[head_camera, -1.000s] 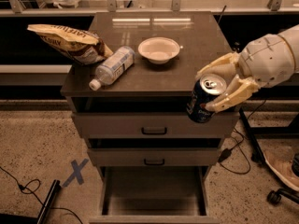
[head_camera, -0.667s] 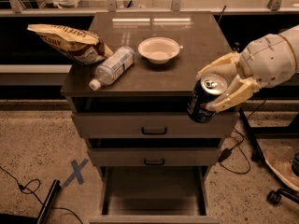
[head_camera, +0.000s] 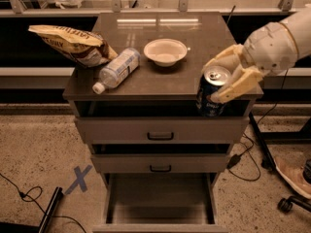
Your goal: Pick pepsi can from bottom drawer and place on counter
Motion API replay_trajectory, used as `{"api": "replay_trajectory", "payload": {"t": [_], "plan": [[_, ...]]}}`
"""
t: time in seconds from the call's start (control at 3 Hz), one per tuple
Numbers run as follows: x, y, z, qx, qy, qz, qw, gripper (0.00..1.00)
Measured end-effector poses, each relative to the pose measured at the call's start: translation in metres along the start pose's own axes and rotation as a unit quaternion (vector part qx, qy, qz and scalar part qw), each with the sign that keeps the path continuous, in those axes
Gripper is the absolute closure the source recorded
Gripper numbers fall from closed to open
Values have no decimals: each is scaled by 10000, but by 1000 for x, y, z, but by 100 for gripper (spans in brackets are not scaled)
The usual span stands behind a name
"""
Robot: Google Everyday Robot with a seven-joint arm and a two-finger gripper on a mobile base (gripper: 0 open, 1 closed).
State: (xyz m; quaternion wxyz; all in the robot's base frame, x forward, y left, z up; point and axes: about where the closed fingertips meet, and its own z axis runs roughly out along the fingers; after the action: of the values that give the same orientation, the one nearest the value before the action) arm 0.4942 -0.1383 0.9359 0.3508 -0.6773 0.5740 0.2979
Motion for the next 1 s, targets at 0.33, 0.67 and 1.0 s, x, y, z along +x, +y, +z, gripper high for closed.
{"api": "replay_trajectory", "payload": {"t": [0.33,0.67,1.0], "plan": [[1,-31,-16,160,225,153,9995,100],[15,-54,-34,423,389,546,9969,100],[39,-68,-46,677,232,960,9928,100]]}}
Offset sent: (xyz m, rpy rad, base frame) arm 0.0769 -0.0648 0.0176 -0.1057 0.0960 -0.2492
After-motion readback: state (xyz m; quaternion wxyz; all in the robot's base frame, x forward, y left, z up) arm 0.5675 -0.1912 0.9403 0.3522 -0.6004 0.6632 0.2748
